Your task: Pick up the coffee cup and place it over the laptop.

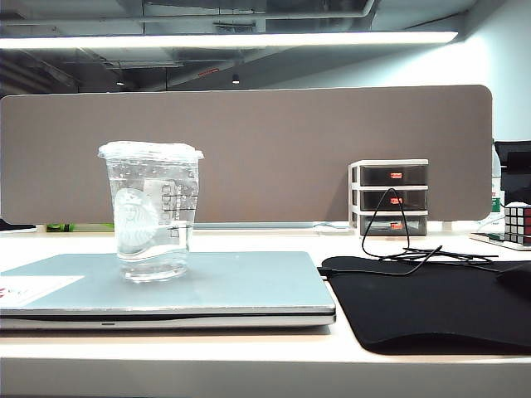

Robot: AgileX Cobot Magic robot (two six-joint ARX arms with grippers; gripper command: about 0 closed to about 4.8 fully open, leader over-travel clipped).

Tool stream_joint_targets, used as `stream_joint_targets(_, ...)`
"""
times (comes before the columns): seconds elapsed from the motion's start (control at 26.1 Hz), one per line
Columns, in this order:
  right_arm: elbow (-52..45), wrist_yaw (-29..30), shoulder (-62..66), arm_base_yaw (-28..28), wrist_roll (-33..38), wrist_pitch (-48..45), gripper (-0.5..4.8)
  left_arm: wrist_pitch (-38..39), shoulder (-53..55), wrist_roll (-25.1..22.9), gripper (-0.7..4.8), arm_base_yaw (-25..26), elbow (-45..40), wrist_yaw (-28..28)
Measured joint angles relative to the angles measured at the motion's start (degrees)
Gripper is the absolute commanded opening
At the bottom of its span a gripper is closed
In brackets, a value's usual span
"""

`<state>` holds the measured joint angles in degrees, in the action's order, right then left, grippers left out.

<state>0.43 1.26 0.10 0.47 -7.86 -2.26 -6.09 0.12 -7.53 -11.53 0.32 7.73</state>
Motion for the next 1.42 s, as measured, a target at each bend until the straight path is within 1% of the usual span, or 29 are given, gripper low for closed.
stream_joint_targets(0.11,0.00,1.25,0.00,-1.55,0.52,0.00,-0.06,2.60,0.00,-0.42,-0.06,0.02,-0.02,0.74)
stream_joint_targets(0.23,-0.02,2.95,0.00,-2.84,1.38,0.00,-0.06,4.76,0.00,-0.31,-0.06,2.82,-0.02,4.09)
stream_joint_targets(0.31,0.00,3.17,0.00,-2.82,1.57,0.02,-0.06,3.54,0.00,0.76,-0.06,4.13,-0.02,4.31)
stream_joint_targets(0.42,-0.02,3.32,0.00,-2.82,2.05,0.11,-0.05,0.90,0.00,1.81,-0.06,4.28,0.02,4.44)
stream_joint_targets(1.03,-0.02,3.39,0.00,-2.82,2.08,0.28,-0.05,1.20,0.00,1.81,-0.06,4.28,0.00,4.46)
stream_joint_targets(1.15,-0.02,3.41,0.00,-2.82,2.08,0.28,-0.05,1.20,0.00,1.75,-0.06,4.92,0.00,4.37)
stream_joint_targets(1.19,-0.02,3.43,0.00,-2.82,2.05,0.26,-0.05,1.42,0.00,1.77,-0.06,5.81,0.02,3.69)
stream_joint_targets(1.26,-0.02,3.43,0.00,-2.82,2.05,0.28,-0.05,2.78,0.00,1.73,-0.06,8.48,0.00,-3.43)
stream_joint_targets(1.3,-0.02,3.45,0.00,-2.80,2.05,0.31,-0.05,3.17,0.00,1.68,-0.06,10.05,-0.02,-8.17)
stream_joint_targets(1.34,-0.02,3.45,0.00,-2.80,2.08,0.31,-0.05,3.23,0.00,1.70,-0.06,11.26,-0.02,-10.27)
stream_joint_targets(1.42,-0.02,3.45,0.00,-2.80,2.08,0.46,-0.05,3.32,0.00,1.81,-0.06,12.24,-0.02,-11.69)
